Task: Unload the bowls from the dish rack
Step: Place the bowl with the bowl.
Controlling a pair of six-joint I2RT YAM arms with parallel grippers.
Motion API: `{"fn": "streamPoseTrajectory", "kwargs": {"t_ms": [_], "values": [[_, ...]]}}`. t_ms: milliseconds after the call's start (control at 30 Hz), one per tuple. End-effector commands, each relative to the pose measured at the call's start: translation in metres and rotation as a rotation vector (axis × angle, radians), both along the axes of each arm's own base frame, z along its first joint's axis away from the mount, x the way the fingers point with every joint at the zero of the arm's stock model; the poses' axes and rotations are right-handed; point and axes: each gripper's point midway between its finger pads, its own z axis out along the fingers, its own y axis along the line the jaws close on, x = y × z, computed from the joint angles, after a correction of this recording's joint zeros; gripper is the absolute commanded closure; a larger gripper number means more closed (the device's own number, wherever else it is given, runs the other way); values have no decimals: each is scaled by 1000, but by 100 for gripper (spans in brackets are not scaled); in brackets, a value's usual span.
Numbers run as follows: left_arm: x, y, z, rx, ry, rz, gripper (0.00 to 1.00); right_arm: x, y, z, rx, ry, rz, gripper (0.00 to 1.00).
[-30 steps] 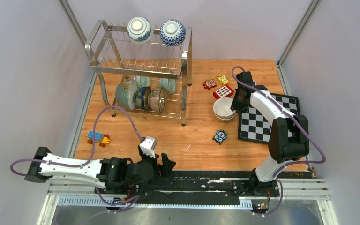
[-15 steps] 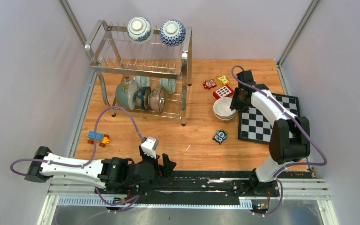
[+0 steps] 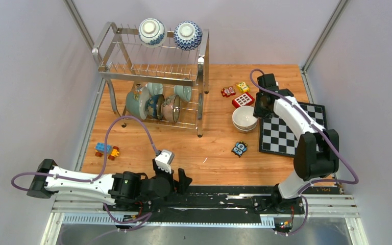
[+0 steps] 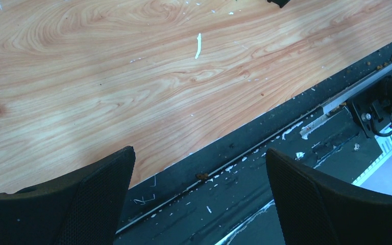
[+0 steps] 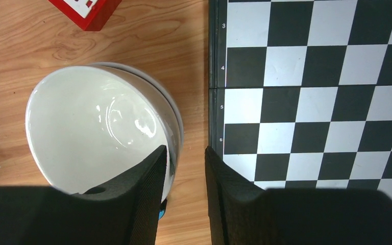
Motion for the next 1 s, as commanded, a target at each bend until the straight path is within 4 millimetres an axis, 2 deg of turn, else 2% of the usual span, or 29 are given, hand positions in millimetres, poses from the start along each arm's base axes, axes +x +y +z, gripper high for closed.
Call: {"fn": "streamPoseTrajectory", "kwargs": {"t_ms": [0,133,400,667,967], "values": [[1,-2,4,-20,10,16,0,-3,3,-8,-30,52,29,65],[0,-3,4,-24,12,13,0,-5,6,-16,-13,73,27,75],[0,-5,7,-29,3,3,1,-5,9,-18,10,76,24,96],[1,-2,6,-27,4,9,1,-5,15,-12,62,57,7,97],[5,2,10,-28,-22,23,1,2,32,23,203,-57,1,97]]}}
